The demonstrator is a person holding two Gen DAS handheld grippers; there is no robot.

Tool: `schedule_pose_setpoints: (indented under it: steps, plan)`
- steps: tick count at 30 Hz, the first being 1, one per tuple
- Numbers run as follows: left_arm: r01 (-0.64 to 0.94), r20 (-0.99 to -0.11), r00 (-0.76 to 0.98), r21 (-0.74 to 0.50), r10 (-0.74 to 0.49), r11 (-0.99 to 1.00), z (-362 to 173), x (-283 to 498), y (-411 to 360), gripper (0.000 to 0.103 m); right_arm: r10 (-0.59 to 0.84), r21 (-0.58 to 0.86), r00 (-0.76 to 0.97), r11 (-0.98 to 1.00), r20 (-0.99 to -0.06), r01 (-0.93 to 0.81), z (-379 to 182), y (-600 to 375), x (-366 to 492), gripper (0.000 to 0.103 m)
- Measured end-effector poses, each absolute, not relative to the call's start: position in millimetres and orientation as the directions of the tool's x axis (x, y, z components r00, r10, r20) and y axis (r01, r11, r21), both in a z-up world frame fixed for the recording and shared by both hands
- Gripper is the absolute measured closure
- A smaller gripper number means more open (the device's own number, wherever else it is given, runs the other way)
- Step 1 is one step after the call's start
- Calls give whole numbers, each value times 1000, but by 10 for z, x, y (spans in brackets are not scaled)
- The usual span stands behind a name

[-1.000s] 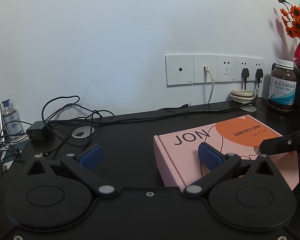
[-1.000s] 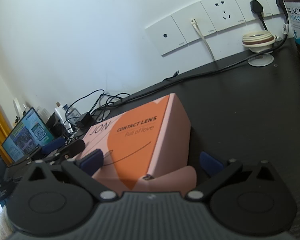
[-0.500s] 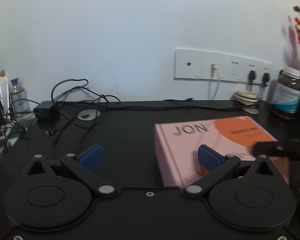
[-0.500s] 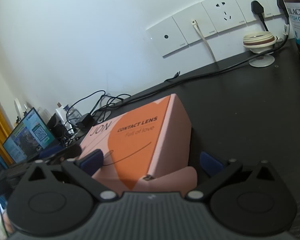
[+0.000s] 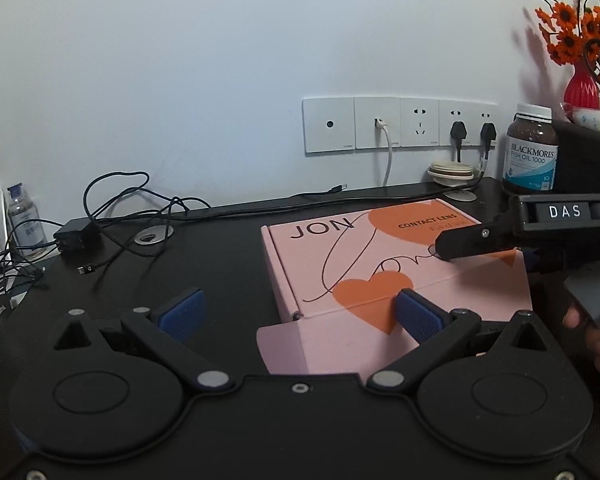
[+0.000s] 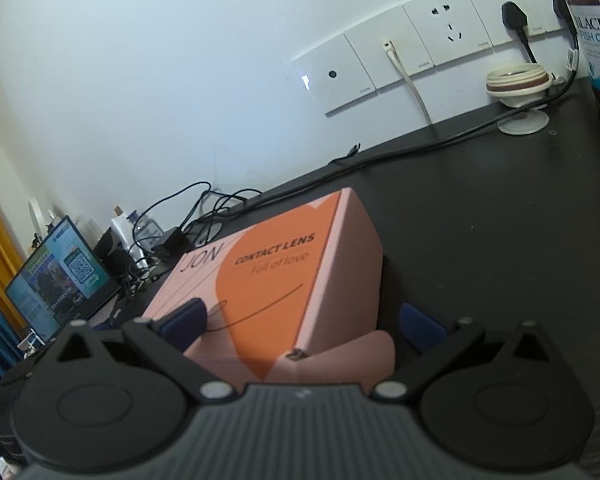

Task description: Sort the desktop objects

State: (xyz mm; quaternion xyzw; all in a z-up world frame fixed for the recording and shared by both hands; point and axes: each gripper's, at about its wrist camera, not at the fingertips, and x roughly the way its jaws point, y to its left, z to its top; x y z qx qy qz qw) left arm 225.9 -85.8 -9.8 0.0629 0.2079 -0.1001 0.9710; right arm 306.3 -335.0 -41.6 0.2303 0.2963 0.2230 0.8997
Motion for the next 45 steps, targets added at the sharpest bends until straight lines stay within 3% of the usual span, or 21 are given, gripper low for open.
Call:
schedule_pose_setpoints:
  steps: [17, 28, 35, 45]
  plan:
    - [236, -433, 881, 54, -191, 970, -122, 2286, -835, 0, 519, 515, 734, 814, -437, -269, -388, -3318, 3029, 1]
    - [221, -432, 884, 50, -179, 974, -111, 2290, -826, 0, 421, 390, 782, 887, -459, -248, -134, -3240, 2566, 1]
    - [197, -421, 893, 41, -162, 980, -99, 2266, -798, 0, 318, 369, 814, 919, -487, -138, -140, -3365, 2296, 1]
    - [118, -379, 917, -40, -125, 992, -43, 2177, -608, 0, 268, 240, 855, 955, -444, -174, -98, -3191, 1904, 1]
